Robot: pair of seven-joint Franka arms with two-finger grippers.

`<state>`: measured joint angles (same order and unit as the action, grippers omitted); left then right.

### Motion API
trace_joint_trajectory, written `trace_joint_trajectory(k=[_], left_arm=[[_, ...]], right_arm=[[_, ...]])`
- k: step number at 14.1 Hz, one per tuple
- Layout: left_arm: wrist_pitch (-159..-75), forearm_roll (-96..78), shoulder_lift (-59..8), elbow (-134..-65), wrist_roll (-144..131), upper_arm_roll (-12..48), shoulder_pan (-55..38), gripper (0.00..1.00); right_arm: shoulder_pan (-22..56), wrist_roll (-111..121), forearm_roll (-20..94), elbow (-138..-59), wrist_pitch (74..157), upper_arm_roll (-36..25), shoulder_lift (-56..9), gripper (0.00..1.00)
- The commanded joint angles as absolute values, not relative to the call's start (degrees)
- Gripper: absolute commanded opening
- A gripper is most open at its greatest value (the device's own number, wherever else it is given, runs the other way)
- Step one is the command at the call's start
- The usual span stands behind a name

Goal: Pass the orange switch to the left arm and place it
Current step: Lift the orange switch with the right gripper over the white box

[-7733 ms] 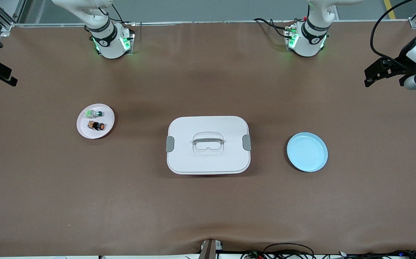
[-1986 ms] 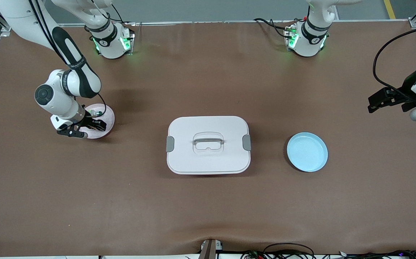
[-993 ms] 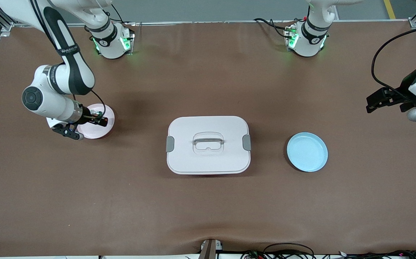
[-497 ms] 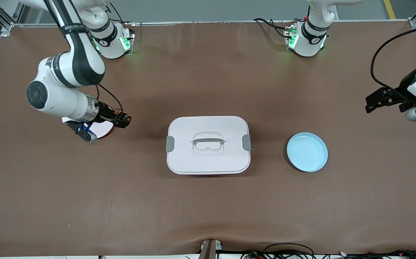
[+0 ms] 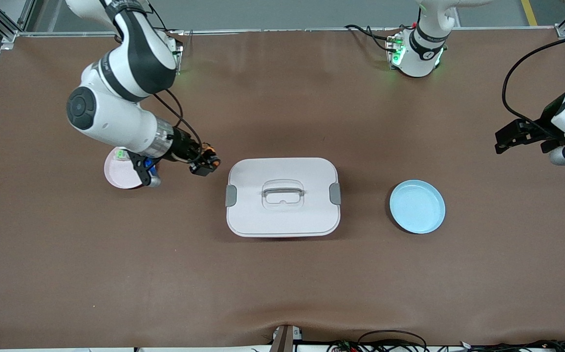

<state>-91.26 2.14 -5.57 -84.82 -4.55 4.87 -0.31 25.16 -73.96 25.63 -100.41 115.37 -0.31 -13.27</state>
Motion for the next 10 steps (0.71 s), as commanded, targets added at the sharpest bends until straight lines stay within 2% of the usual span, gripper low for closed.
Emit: trace_joint_trajectory(k=[1, 10], left_arm=[[-91.93, 1.93, -5.98, -84.64, -4.75, 4.92, -0.53, 1.00], [-92.29, 1.93, -5.98, -84.64, -4.75, 4.92, -0.53, 1.00]], right_arm=[[28.91, -85.92, 26.98, -87.93, 113.99, -0.88, -20.20, 0.00], [38.92, -113.98, 29.97, -61.46, 116.88, -0.97, -35.49, 0.00]])
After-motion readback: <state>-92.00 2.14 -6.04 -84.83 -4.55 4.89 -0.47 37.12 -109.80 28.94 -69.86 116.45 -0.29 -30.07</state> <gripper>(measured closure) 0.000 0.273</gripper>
